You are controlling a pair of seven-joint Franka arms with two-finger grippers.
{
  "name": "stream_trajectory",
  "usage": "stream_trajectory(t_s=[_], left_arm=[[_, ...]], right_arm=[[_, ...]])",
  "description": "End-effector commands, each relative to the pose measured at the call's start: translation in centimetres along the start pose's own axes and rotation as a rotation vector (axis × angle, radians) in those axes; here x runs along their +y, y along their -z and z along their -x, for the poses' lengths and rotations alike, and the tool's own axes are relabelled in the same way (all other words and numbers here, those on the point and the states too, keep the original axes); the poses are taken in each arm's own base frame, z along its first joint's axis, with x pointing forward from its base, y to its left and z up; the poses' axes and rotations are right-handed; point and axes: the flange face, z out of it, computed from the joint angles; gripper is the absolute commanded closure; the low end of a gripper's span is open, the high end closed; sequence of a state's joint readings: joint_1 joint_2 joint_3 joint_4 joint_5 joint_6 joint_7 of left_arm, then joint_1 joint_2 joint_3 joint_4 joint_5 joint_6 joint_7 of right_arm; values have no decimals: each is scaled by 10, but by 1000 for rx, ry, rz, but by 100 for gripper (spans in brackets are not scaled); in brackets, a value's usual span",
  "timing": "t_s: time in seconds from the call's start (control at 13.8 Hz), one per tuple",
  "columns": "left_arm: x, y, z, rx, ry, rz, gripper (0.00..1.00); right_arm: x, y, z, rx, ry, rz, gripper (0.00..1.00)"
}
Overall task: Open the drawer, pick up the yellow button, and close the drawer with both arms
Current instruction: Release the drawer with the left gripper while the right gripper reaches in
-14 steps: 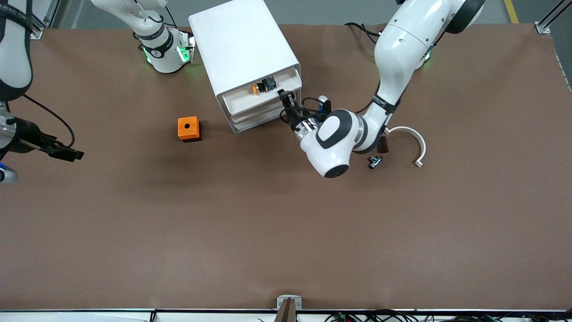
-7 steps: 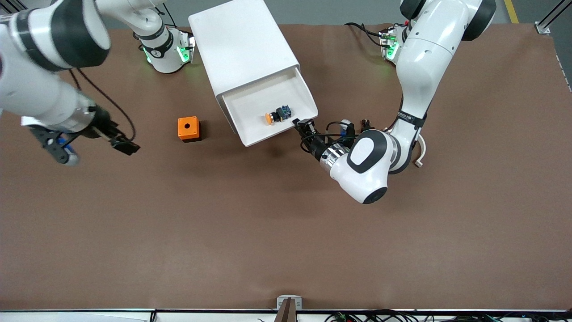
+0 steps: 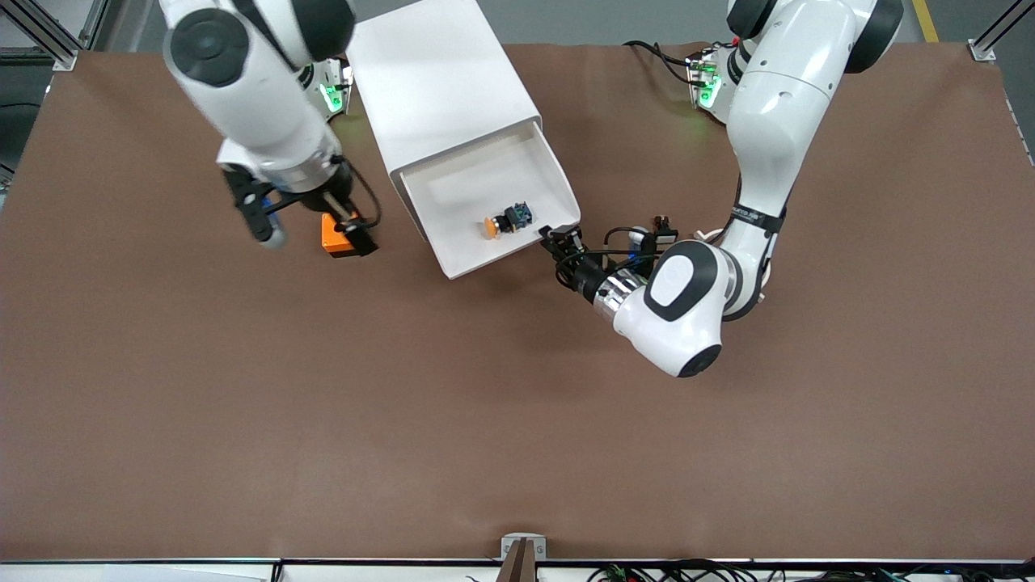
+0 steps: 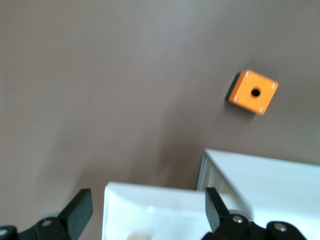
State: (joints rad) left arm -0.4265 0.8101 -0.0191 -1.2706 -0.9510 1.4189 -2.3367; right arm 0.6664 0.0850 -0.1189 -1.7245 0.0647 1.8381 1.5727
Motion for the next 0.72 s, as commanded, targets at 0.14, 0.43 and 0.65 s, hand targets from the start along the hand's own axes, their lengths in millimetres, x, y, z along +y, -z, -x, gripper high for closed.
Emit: stream_trajectory(t_s=[0.14,0.43,0.65], left_arm=[[0,42,-5,-33,-37,61,1],[-11,115,-22,-119,-152,192,1],[-31,151,-33,-123,-349,282,1]], right_arm=[[-13,-39,78,6,66,-19,0],[-35,-90,125,15,101,-31,0],[-48,-113,148,26,82,-18,0]])
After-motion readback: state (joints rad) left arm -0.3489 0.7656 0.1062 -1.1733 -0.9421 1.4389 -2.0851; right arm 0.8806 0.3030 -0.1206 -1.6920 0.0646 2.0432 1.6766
